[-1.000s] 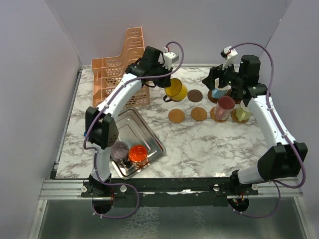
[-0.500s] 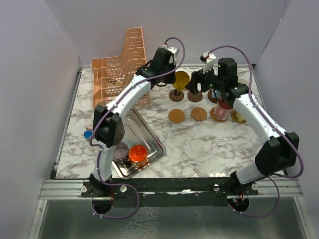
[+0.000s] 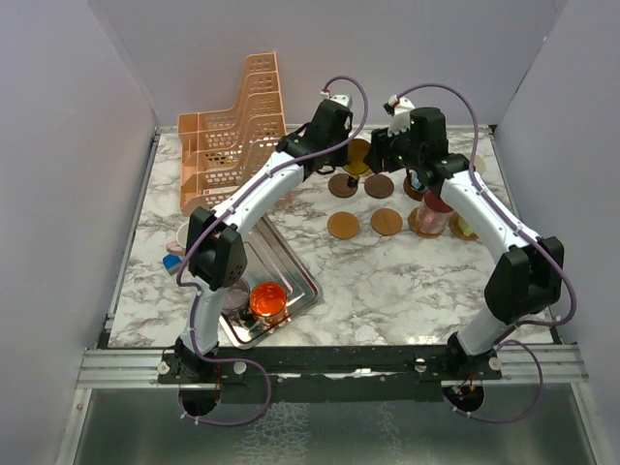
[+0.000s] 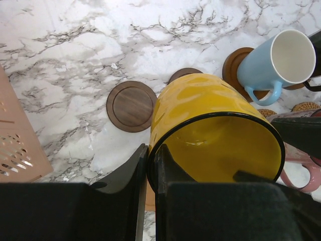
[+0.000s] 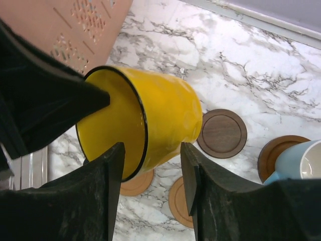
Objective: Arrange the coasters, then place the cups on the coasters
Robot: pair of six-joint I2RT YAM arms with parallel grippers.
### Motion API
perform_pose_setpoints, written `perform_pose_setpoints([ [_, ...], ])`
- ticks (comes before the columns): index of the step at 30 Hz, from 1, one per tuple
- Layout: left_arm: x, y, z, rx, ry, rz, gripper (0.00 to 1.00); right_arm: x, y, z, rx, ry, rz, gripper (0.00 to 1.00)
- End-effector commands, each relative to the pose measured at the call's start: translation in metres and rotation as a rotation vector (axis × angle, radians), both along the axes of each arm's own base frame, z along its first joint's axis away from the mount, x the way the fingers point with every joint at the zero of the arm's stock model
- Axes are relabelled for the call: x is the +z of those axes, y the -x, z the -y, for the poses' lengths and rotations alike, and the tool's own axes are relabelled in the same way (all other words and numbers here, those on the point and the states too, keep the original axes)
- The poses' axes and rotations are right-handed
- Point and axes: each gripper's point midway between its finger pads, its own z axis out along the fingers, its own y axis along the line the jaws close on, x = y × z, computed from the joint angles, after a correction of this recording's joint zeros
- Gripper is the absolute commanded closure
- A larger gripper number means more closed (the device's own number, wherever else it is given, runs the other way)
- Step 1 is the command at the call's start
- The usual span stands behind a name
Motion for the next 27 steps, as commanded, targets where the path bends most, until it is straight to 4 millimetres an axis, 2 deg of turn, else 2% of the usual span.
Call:
perform_pose_setpoints([
  [1, 0.036, 0.000, 0.006, 0.065, 0.056, 0.082, 1.00, 0.004, -0.015, 0.006, -0.078, 0.015, 0.007, 0.54],
  [6, 0.032, 0.006, 0.011, 0.089, 0.024, 0.091, 1.00, -0.009, -0.023, 0.010, -0.113, 0.047, -0.020, 0.60],
  [17, 0.033, 0.012, 0.014, 0.116, 0.002, 0.094, 1.00, -0.020, -0.026, 0.028, -0.184, 0.114, -0.009, 0.88],
  [21, 0.038, 0.018, 0.020, 0.061, 0.023, 0.088, 0.91, -0.020, -0.022, 0.031, -0.189, 0.122, -0.003, 0.99],
  [27, 0.052, 0.027, 0.024, -0.027, 0.058, 0.114, 0.82, -0.023, -0.017, 0.033, -0.186, 0.128, 0.001, 0.99],
])
